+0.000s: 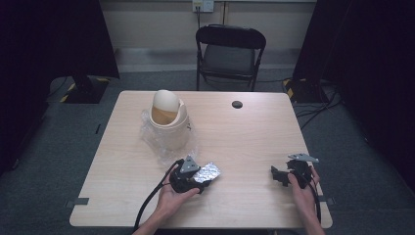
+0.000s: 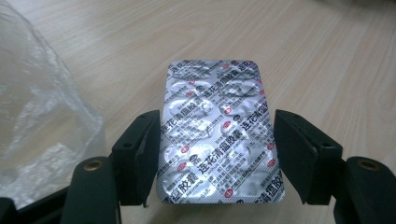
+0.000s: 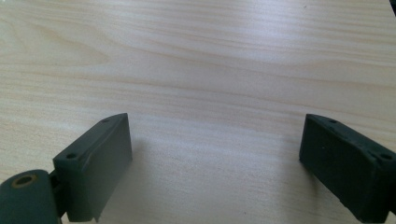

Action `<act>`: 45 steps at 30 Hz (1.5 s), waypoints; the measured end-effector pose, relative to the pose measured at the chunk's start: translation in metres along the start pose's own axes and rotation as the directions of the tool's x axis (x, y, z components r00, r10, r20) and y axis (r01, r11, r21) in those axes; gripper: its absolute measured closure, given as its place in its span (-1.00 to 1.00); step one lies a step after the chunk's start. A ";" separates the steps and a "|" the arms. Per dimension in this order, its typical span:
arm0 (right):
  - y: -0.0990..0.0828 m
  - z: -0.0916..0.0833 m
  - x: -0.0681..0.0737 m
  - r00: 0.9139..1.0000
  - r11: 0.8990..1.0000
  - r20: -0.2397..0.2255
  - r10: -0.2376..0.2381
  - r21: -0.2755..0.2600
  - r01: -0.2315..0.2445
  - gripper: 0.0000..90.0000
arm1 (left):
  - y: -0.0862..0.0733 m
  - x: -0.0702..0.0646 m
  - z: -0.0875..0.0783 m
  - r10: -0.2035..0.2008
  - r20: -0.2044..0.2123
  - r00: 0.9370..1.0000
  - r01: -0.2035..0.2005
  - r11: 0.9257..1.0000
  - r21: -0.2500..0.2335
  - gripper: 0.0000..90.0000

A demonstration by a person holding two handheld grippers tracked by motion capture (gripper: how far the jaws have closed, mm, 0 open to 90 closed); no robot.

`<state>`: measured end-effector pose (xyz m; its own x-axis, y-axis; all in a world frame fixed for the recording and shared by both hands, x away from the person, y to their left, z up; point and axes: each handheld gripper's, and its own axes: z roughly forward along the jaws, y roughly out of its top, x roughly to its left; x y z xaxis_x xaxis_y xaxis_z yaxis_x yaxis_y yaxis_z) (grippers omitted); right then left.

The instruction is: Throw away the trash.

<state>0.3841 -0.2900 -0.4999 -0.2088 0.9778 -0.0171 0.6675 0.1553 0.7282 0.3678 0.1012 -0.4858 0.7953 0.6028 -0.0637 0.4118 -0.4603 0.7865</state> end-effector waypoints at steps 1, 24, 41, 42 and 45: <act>0.000 0.000 0.000 1.000 1.000 -0.001 -0.001 -0.001 0.001 -0.81 | 0.002 0.001 -0.003 0.000 -0.001 1.000 0.000 1.000 -0.001 -0.24; 0.000 0.000 0.000 1.000 1.000 0.000 0.000 0.000 0.000 -0.81 | 0.016 0.018 -0.039 0.003 0.026 1.000 -0.002 0.999 -0.047 -0.24; 0.000 0.000 0.000 1.000 1.000 0.000 0.000 0.000 0.000 -0.81 | 0.017 0.042 -0.086 -0.044 -0.075 0.996 0.035 0.993 -0.116 -0.24; 0.000 0.000 0.000 1.000 1.000 0.000 0.000 0.000 0.000 -0.81 | 0.017 0.042 -0.086 -0.044 -0.075 0.996 0.035 0.993 -0.116 -0.24; 0.000 0.000 0.000 1.000 1.000 -0.001 0.000 0.000 0.000 -0.81 | 0.018 0.050 -0.098 -0.058 -0.094 0.994 0.045 0.989 -0.138 -0.24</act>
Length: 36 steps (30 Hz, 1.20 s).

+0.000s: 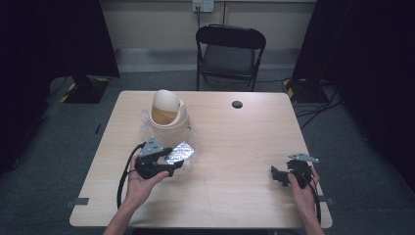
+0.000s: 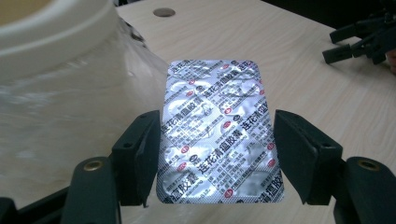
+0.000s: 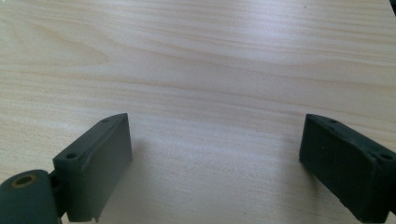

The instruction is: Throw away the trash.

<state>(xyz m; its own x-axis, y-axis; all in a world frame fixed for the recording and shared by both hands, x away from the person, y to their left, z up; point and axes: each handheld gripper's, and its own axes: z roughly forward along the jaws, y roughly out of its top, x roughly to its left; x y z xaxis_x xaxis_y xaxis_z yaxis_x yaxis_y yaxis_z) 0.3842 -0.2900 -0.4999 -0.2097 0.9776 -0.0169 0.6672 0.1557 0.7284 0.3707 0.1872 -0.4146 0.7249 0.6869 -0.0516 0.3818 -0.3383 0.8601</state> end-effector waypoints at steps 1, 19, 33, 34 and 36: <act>0.000 0.000 0.000 1.000 1.000 0.000 0.000 0.000 0.000 -0.81 | 0.003 0.005 -0.007 0.005 -0.013 1.000 -0.005 1.000 -0.013 -0.24; 0.000 0.000 0.000 1.000 1.000 0.000 0.000 0.000 0.000 -0.81 | 0.028 0.033 -0.035 0.019 -0.078 0.997 -0.021 0.999 -0.036 -0.24; 0.000 0.000 0.000 1.000 1.000 0.000 0.000 0.000 0.000 -0.81 | 0.051 0.060 -0.040 -0.010 -0.119 0.993 0.004 0.999 -0.046 -0.24; 0.000 0.000 0.000 1.000 1.000 0.000 0.000 0.000 0.000 -0.81 | 0.052 0.063 -0.040 -0.013 -0.123 0.992 0.008 0.999 -0.042 -0.24; 0.000 0.000 0.000 1.000 1.000 0.000 0.000 0.000 0.000 -0.81 | 0.053 0.070 -0.036 -0.015 -0.131 0.991 0.012 1.000 -0.022 -0.24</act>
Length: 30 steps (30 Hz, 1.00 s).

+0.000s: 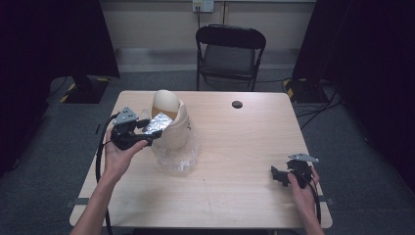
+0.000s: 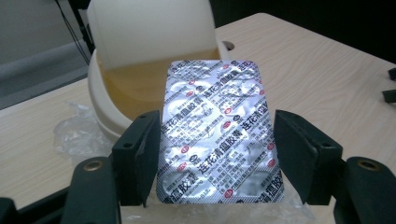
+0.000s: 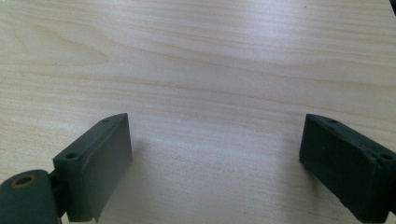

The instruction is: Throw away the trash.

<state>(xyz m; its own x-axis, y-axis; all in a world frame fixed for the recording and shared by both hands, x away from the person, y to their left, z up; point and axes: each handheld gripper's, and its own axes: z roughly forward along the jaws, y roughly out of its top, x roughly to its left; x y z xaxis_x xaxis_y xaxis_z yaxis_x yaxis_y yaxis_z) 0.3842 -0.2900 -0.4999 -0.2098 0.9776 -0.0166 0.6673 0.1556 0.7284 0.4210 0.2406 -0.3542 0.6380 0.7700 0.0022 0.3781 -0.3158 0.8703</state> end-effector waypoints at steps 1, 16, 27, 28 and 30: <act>0.000 0.000 0.000 1.000 1.000 0.000 0.000 0.000 0.000 -0.81 | 0.001 0.002 0.002 -0.002 -0.006 1.000 0.002 1.000 0.010 -0.24; 0.000 0.000 0.000 1.000 1.000 0.000 0.000 0.000 0.000 -0.81 | 0.010 0.015 0.022 -0.015 -0.015 1.000 0.016 0.998 0.064 -0.24; 0.000 0.000 0.000 1.000 1.000 0.000 0.000 0.000 0.000 -0.81 | 0.021 0.019 0.033 -0.039 -0.001 0.999 0.039 0.997 0.064 -0.24; 0.000 0.000 0.000 1.000 1.000 0.000 0.000 0.000 0.000 -0.81 | 0.022 0.019 0.034 -0.035 -0.003 0.999 0.035 0.997 0.063 -0.24; 0.000 0.000 0.000 1.000 1.000 0.000 0.000 0.000 0.000 -0.81 | 0.023 0.019 0.035 -0.028 -0.003 1.000 0.028 0.997 0.078 -0.24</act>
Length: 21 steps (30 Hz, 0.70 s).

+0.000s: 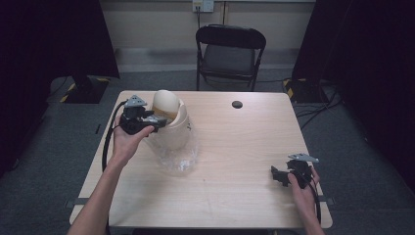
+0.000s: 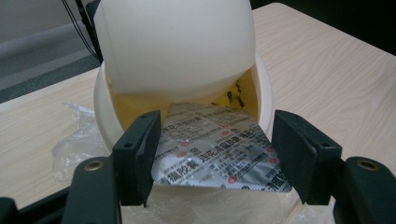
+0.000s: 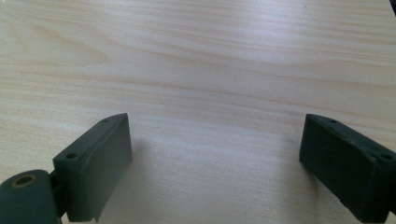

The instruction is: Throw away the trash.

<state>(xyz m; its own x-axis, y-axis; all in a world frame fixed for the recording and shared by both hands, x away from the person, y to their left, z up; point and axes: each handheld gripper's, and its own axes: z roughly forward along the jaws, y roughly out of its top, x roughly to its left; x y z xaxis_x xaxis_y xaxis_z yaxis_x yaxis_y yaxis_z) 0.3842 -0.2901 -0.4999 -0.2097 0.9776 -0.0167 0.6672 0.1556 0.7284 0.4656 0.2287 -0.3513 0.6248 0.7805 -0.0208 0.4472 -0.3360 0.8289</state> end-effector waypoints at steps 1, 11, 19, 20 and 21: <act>0.000 0.000 0.000 1.000 1.000 0.000 0.000 0.000 0.000 -0.81 | 0.000 0.000 0.002 -0.011 0.000 1.000 0.011 1.000 -0.004 -0.24; 0.000 0.000 0.000 1.000 1.000 0.001 0.001 0.000 -0.001 -0.81 | 0.005 0.003 0.014 -0.023 0.010 1.000 0.023 1.000 0.004 -0.23; 0.000 0.000 0.000 1.000 1.000 0.000 0.000 0.000 0.000 -0.81 | 0.006 0.005 0.026 -0.040 0.032 0.999 0.039 0.999 0.028 -0.22; 0.000 0.000 0.000 1.000 1.000 0.000 0.000 0.000 0.000 -0.81 | 0.006 0.006 0.027 -0.037 0.035 0.999 0.036 0.999 0.026 -0.22; 0.000 0.000 0.000 1.000 1.000 0.000 0.000 0.000 0.000 -0.81 | 0.006 0.005 0.027 -0.048 0.035 0.998 0.047 0.999 0.023 -0.22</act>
<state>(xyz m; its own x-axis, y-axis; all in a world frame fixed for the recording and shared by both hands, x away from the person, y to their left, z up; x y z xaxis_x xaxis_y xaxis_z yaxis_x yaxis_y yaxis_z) 0.3842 -0.2900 -0.4999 -0.2096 0.9776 -0.0169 0.6671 0.1557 0.7285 0.4891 0.2166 -0.3615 0.6245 0.7769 -0.0798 0.4910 -0.3111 0.8137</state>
